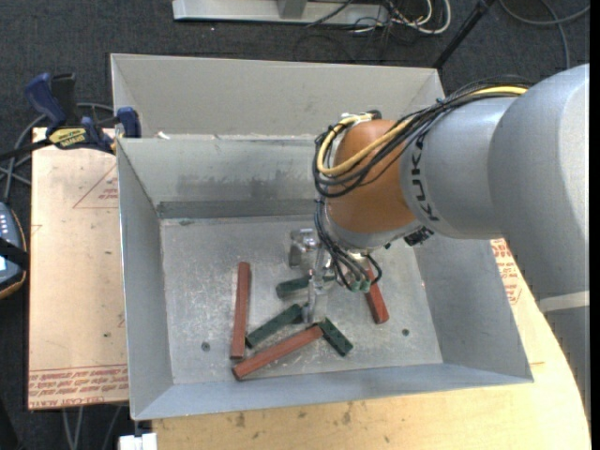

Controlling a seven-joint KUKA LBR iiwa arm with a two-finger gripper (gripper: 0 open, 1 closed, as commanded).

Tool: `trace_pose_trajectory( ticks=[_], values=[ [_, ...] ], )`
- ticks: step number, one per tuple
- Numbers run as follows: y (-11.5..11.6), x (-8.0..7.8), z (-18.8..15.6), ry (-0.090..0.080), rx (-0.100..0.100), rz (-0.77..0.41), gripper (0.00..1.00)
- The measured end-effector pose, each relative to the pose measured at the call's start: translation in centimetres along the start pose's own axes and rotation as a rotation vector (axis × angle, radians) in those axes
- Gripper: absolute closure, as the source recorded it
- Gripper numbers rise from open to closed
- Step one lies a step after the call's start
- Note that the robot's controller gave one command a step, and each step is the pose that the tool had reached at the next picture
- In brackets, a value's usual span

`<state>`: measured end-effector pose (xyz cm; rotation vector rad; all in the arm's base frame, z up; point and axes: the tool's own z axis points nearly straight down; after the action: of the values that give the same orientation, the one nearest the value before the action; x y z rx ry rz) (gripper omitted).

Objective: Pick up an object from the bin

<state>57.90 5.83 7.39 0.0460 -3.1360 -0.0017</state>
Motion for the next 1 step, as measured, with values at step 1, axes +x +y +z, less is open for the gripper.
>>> trace_pose_trajectory(
  ticks=[1],
  values=[
    [-1.06, -2.06, -5.98, -0.012, -0.001, 0.163, 0.0]
  ],
)
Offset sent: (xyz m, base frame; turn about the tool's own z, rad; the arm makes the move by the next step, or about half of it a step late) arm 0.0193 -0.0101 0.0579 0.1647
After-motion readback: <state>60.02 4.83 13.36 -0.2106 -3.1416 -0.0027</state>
